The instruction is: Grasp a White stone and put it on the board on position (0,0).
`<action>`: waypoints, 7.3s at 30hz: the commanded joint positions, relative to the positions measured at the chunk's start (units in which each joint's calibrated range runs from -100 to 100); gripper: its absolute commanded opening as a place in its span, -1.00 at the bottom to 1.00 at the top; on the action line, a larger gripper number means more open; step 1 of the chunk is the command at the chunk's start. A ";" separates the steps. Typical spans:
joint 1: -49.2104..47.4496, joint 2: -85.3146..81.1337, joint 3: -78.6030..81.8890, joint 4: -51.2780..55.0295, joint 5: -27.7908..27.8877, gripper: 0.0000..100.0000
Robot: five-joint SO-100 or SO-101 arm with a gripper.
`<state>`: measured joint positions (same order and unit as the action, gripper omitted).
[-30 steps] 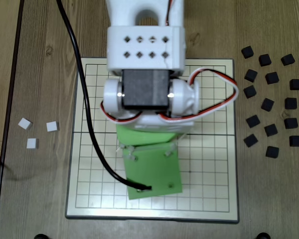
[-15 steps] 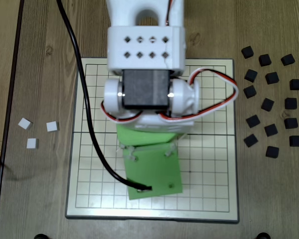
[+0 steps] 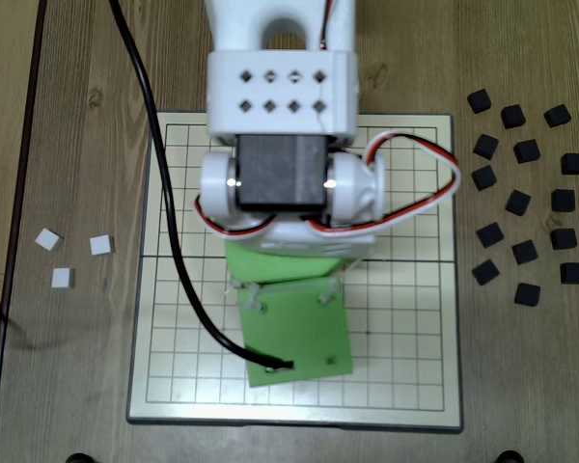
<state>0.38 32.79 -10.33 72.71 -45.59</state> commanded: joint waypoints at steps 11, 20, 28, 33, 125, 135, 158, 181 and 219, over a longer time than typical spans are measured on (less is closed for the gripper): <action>0.21 -5.95 0.18 -1.15 -0.39 -0.79; -0.15 -6.38 0.18 -0.99 -0.54 -0.75; -0.15 -6.38 0.18 -1.07 -0.63 -0.76; -0.33 -6.72 0.18 -0.82 -0.93 -0.77; 2.95 -115.74 103.37 -5.04 -0.83 -0.88; 4.13 -117.61 107.81 -4.71 0.00 -0.88; 2.04 -119.39 110.23 1.16 0.05 -0.88; 2.76 -122.02 110.23 2.74 1.86 -0.86; 2.85 -122.02 110.23 2.74 1.86 -0.85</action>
<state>3.29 -89.95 99.28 71.60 -43.79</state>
